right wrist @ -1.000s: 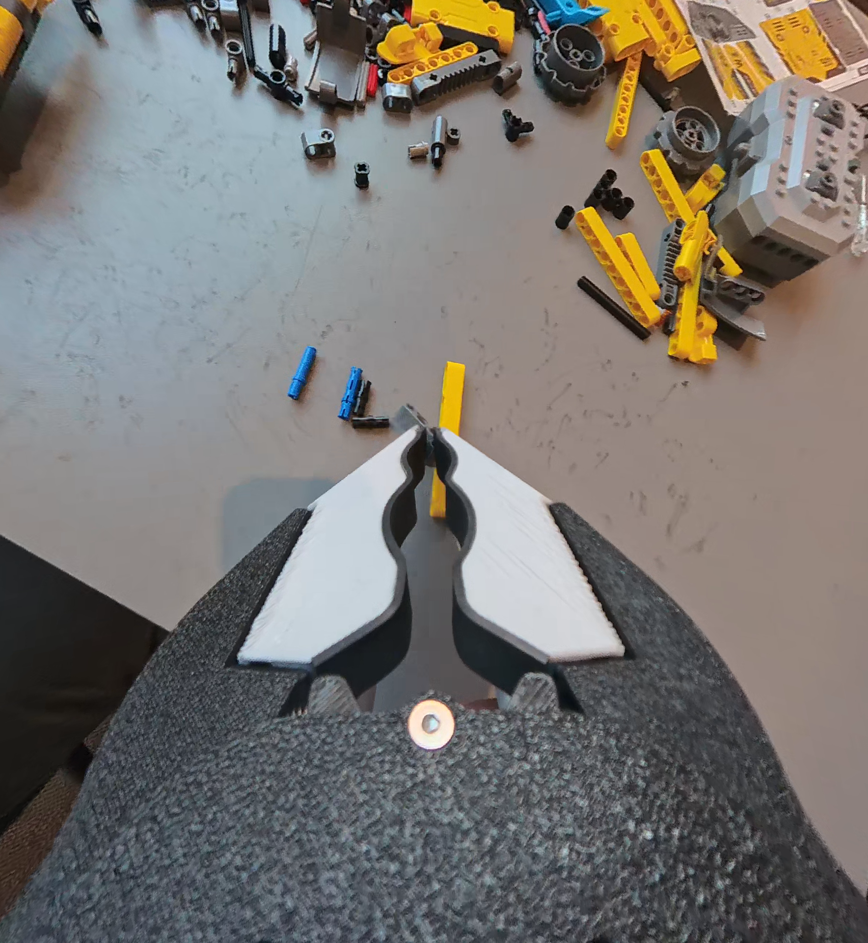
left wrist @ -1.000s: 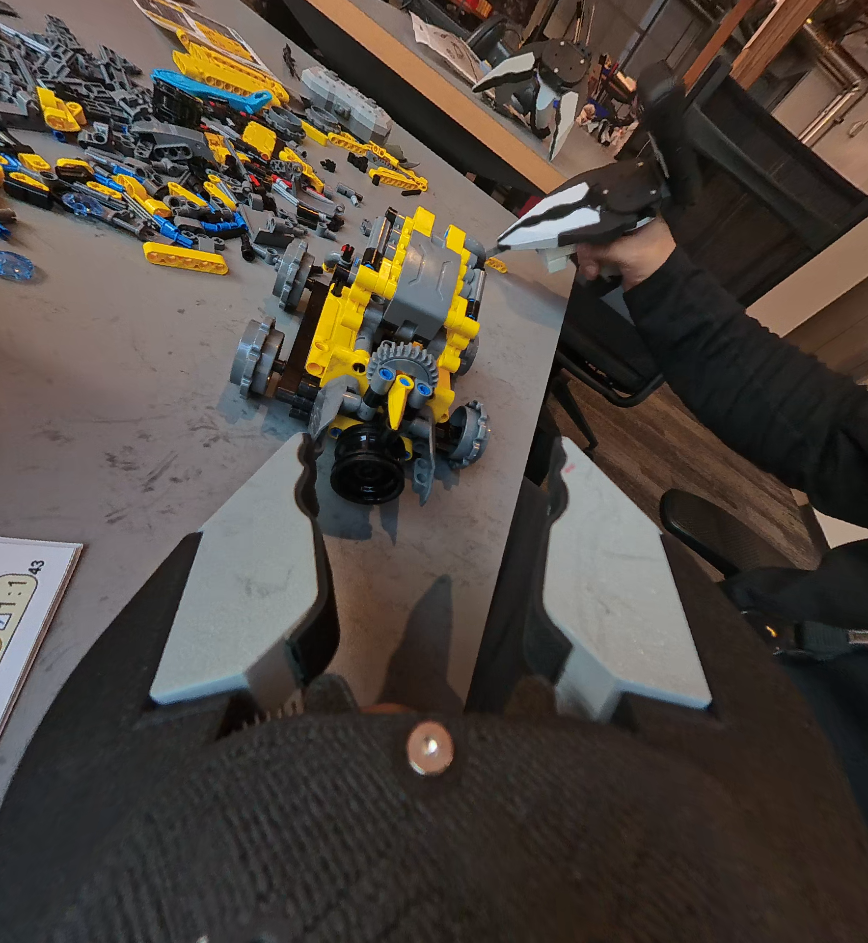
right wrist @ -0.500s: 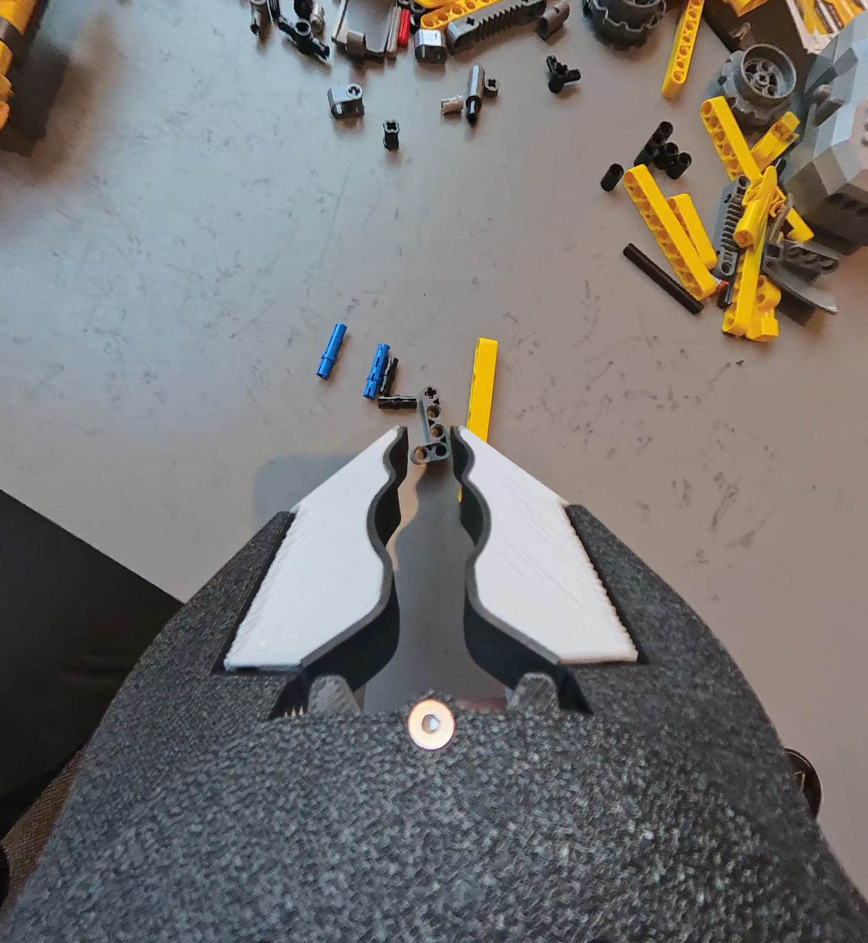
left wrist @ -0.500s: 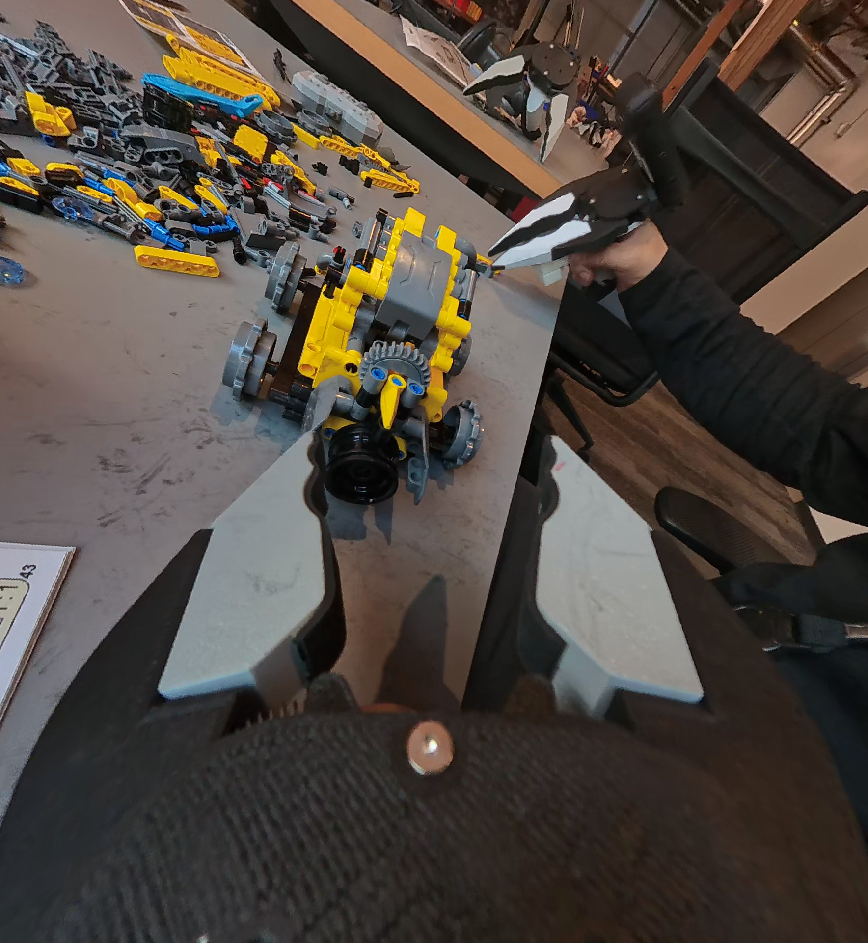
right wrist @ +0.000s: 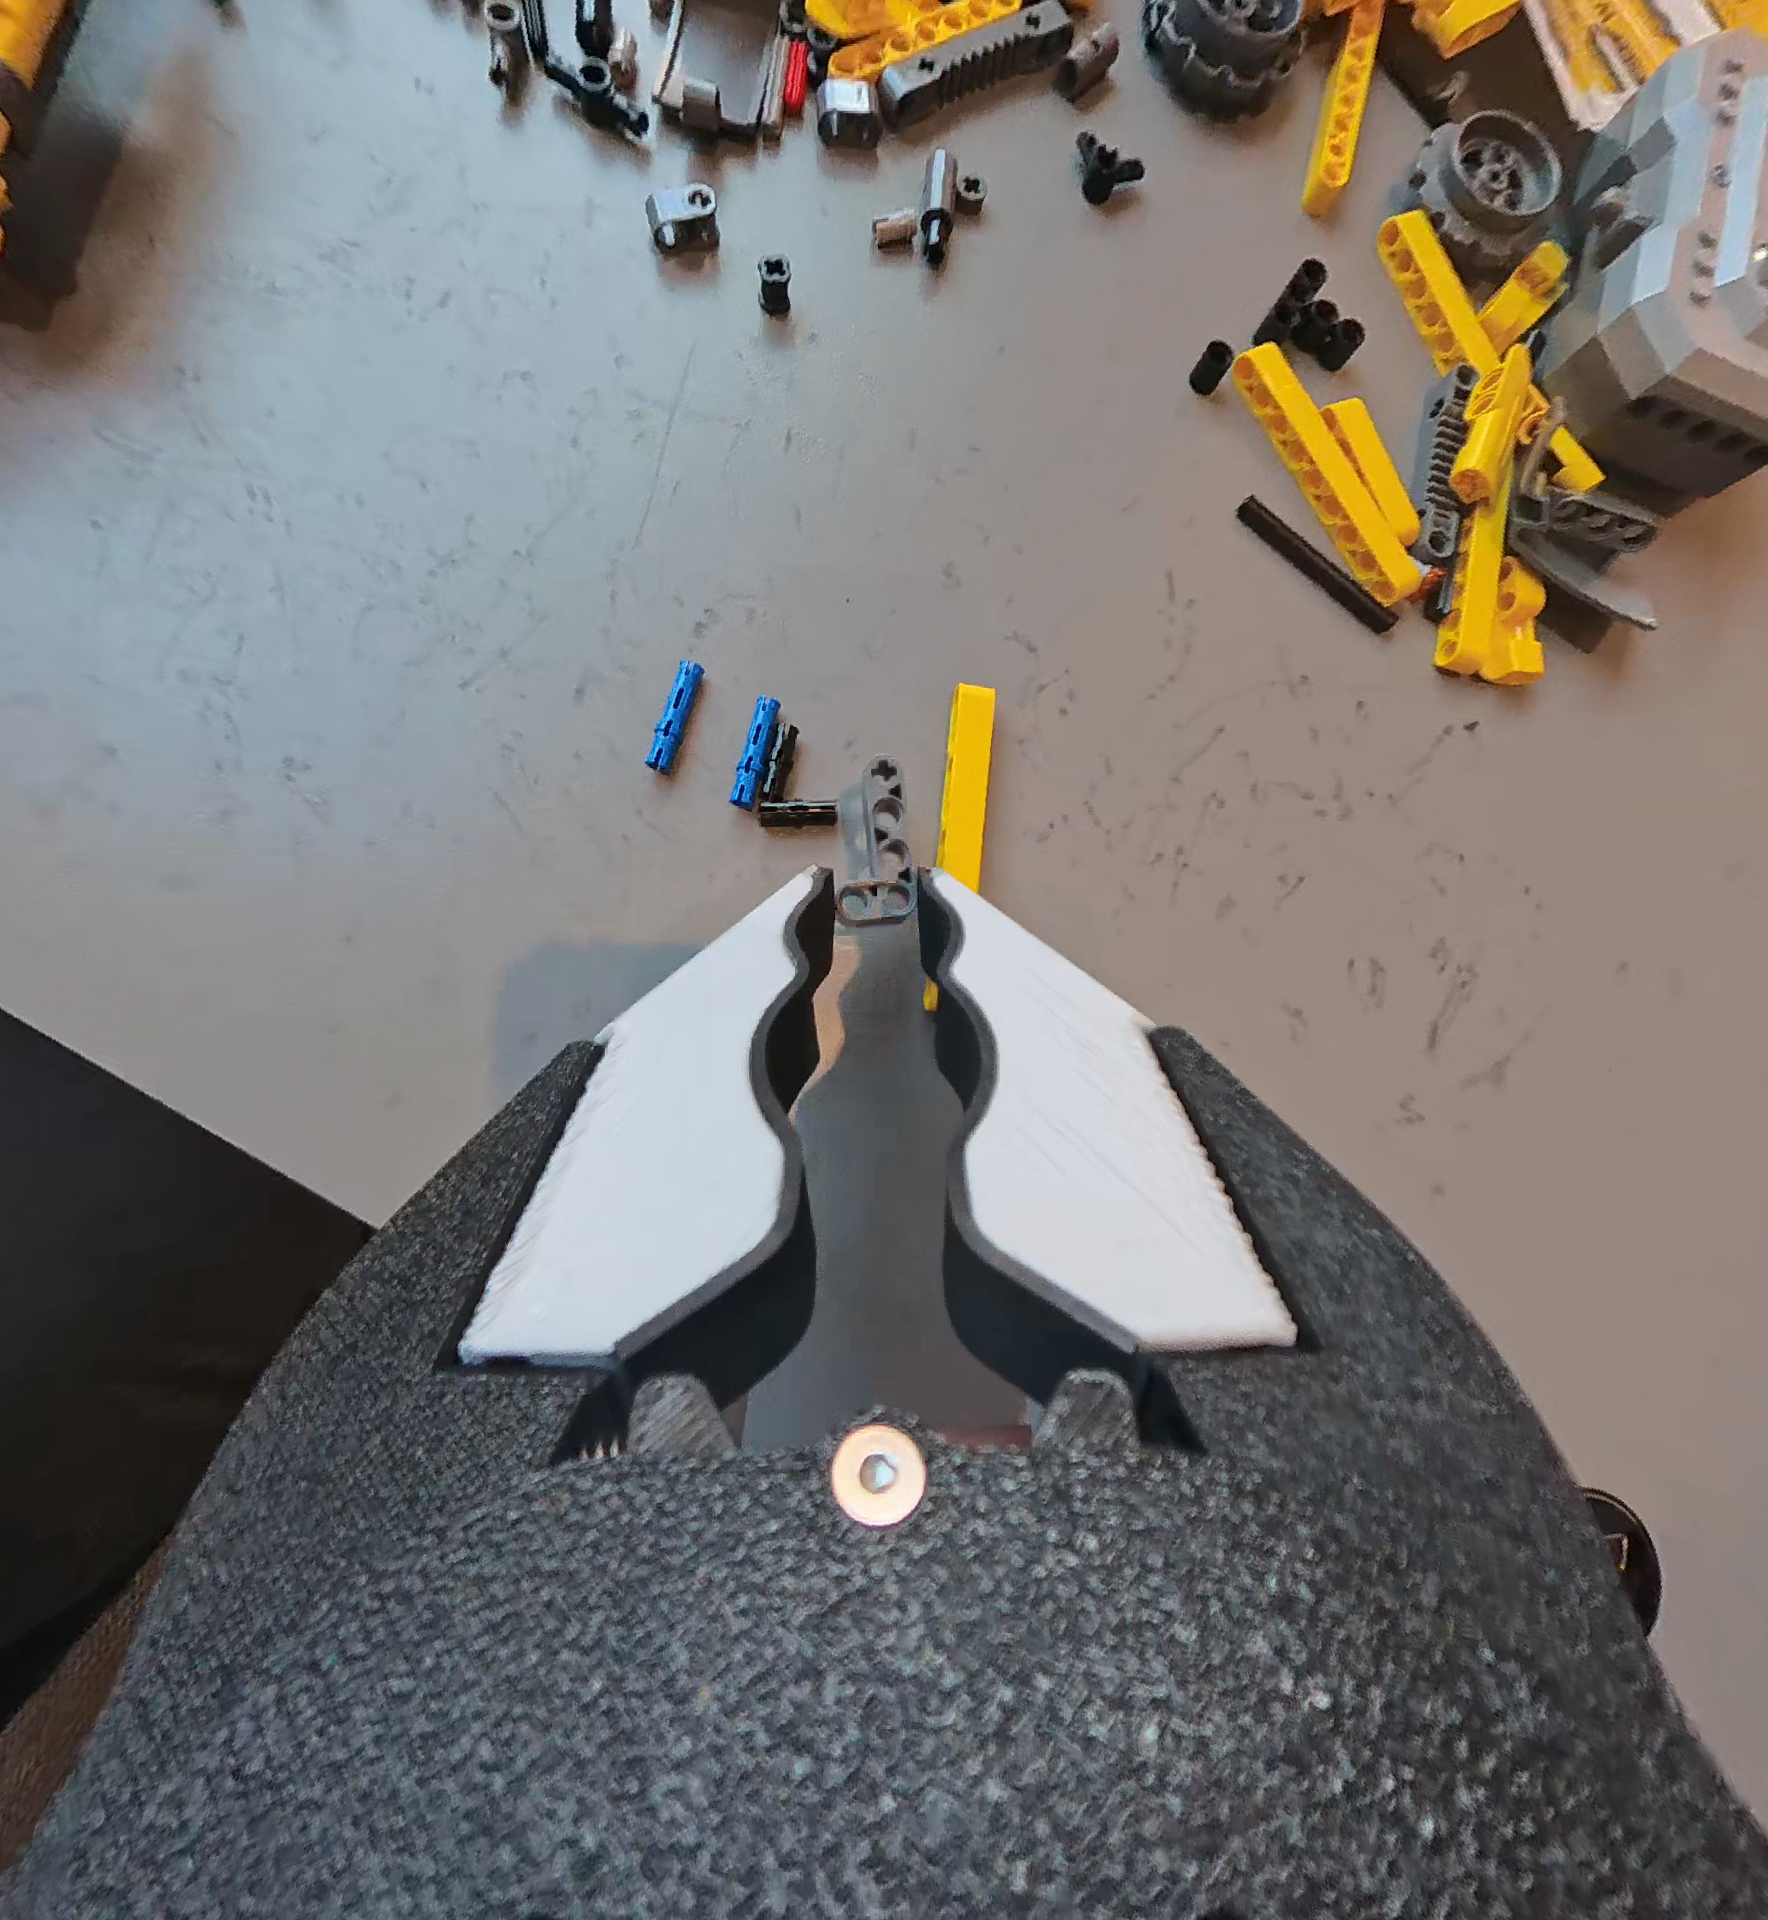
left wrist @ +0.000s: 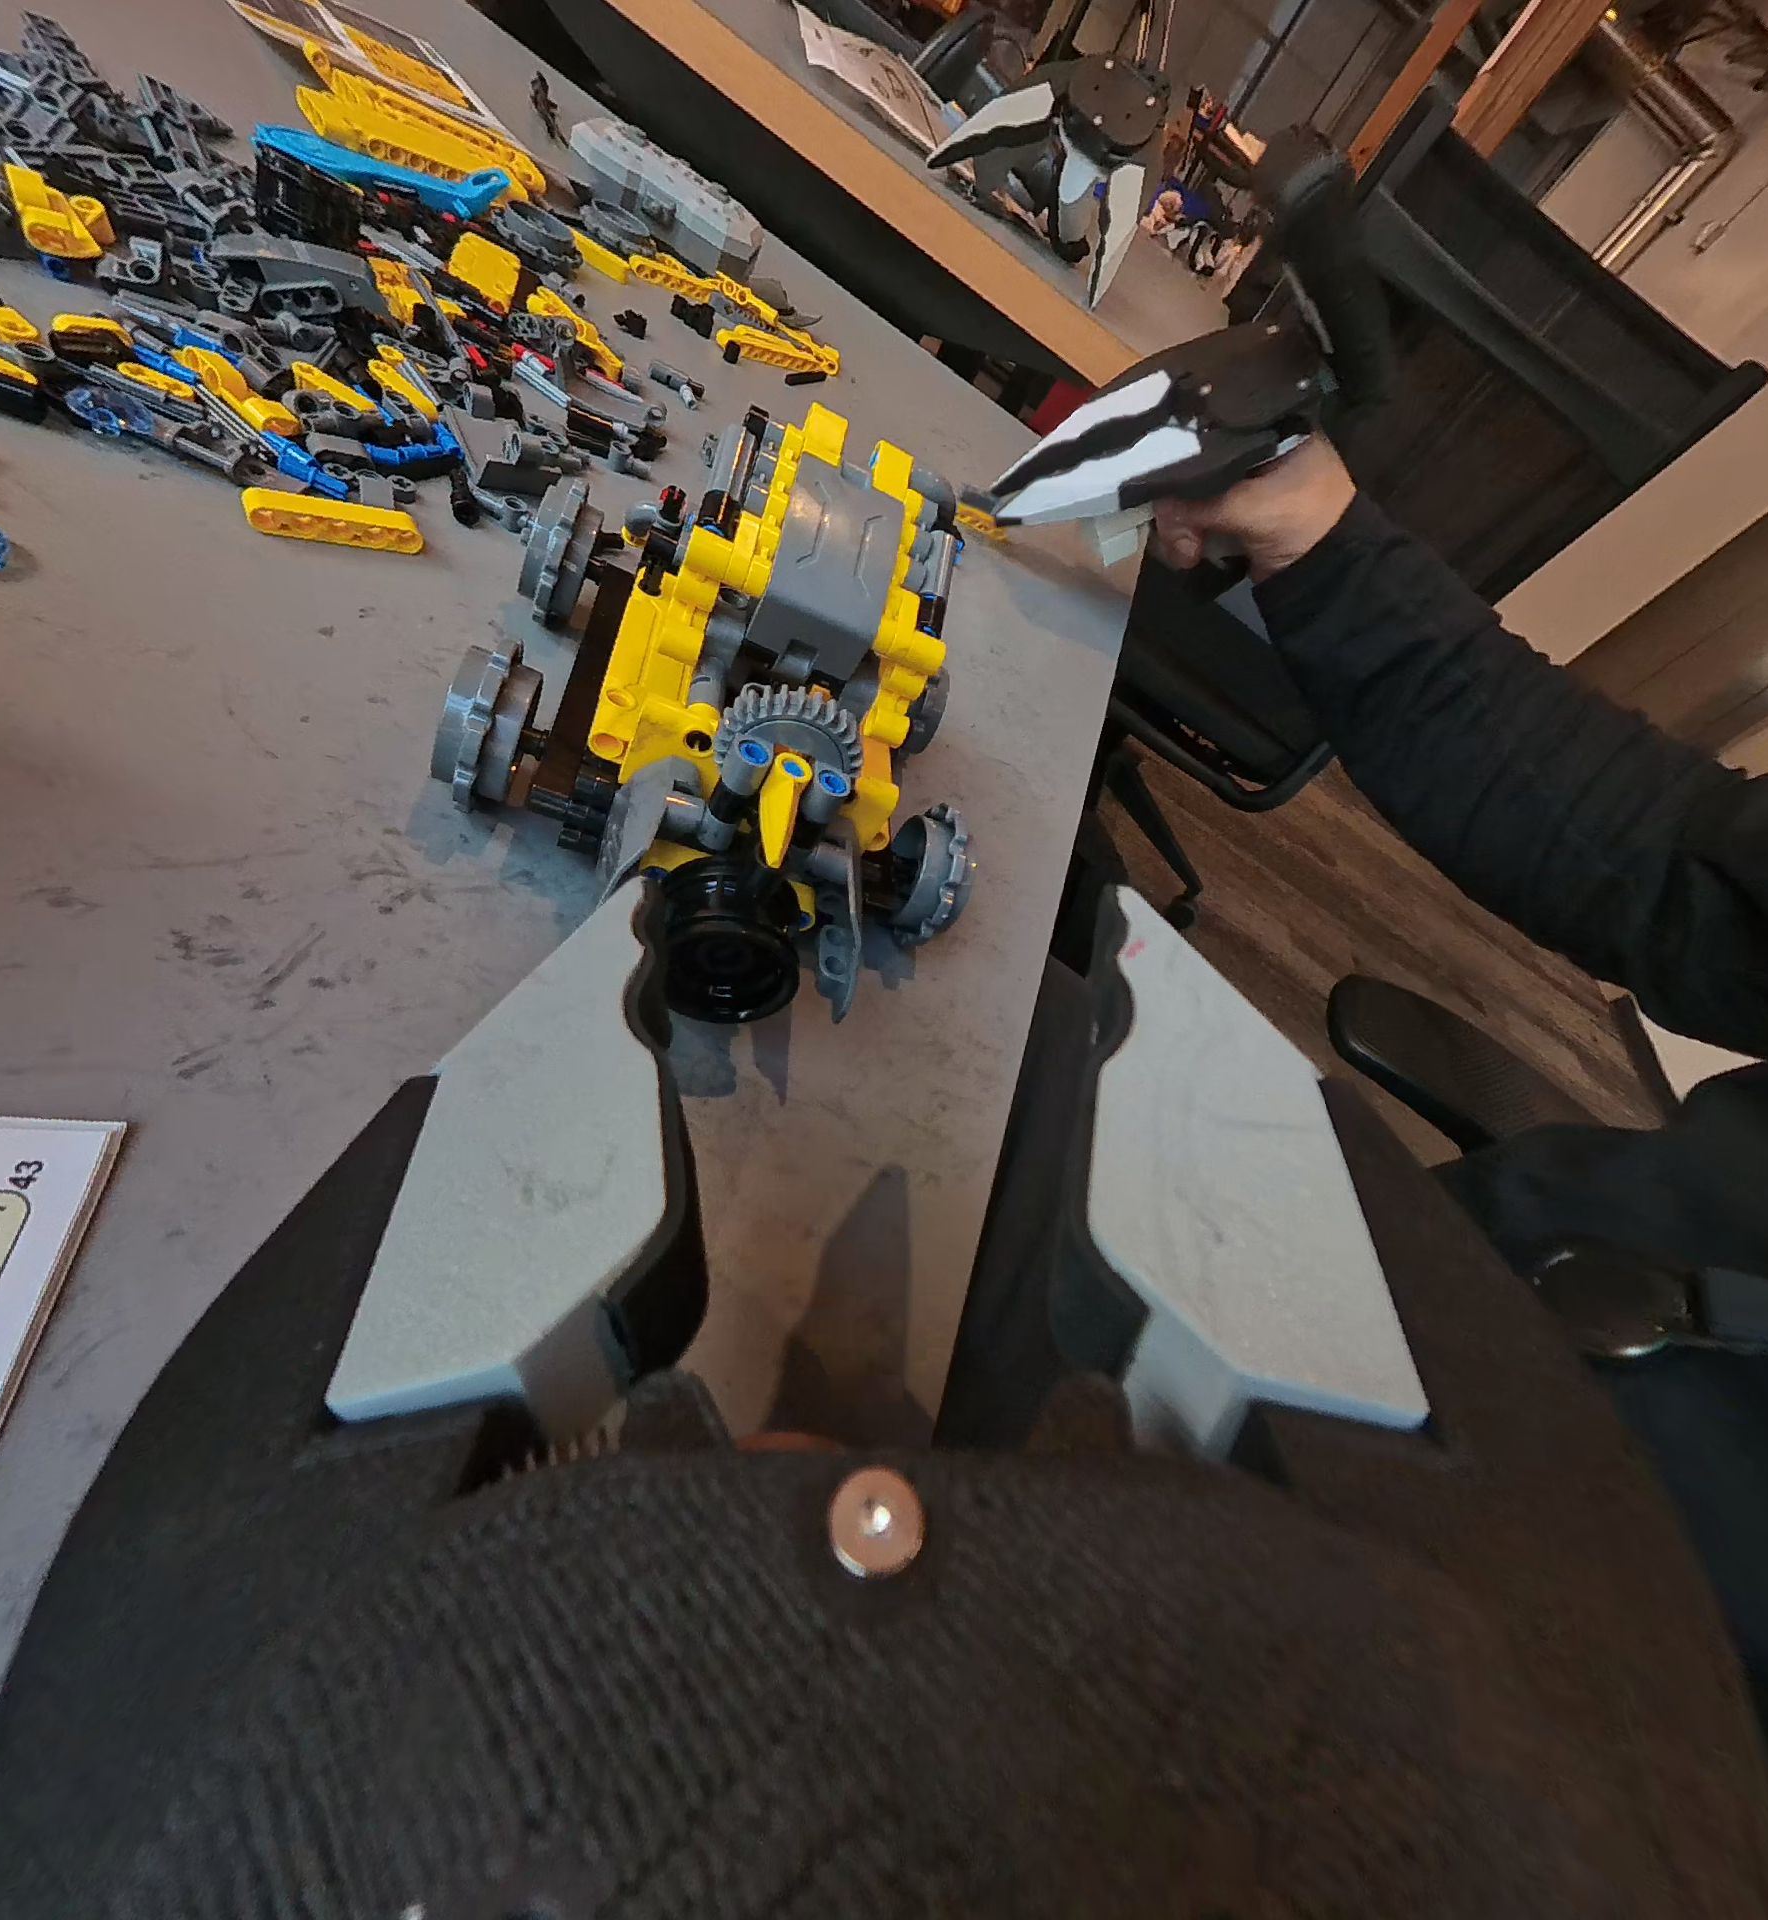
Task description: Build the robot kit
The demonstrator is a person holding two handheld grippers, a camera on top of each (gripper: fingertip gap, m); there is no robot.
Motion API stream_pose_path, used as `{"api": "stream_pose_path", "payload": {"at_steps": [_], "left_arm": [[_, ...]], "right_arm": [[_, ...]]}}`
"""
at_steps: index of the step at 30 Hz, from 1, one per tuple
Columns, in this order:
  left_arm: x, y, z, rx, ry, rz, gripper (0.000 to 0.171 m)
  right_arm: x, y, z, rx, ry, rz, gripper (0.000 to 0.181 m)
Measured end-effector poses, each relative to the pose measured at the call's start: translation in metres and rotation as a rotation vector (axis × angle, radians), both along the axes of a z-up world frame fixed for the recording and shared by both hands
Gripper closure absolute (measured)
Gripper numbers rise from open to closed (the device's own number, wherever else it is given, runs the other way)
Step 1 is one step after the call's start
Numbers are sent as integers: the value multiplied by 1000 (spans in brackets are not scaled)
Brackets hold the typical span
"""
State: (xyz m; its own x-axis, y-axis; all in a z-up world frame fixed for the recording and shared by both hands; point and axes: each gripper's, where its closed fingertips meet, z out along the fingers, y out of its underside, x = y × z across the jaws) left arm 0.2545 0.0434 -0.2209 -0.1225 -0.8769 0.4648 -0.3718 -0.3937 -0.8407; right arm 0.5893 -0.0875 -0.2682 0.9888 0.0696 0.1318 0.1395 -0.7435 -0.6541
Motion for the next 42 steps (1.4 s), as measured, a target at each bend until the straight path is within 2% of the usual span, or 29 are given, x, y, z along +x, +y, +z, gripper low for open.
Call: {"api": "stream_pose_path", "payload": {"at_steps": [7, 11, 14, 19, 26, 29, 33, 42], "left_arm": [[-1, -2, 0, 8, -3, -8, 93], [-1, -4, 0, 17, -2, -18, 93], [-2, -5, 0, 27, -6, -19, 94], [-2, -7, 1, 42, -11, -19, 93], [-3, -7, 2, 44, -20, -21, 95], [-3, -8, 3, 53, -31, -22, 95], [-5, -9, 7, 69, -60, -20, 98], [-8, -12, 11, 107, -92, -17, 102]], "right_arm": [[-6, -4, 25, 71, 17, -15, 166], [-38, 7, 45, 160, 83, 45, 166], [-77, 19, 49, 191, 127, 143, 166], [-138, 33, 28, 120, 157, 325, 166], [-170, 42, -6, -22, 14, 486, 166], [-171, 46, -13, -52, -10, 496, 165], [-170, 50, -9, -39, -4, 475, 161], [-183, 71, 44, 265, 199, 347, 160]]}}
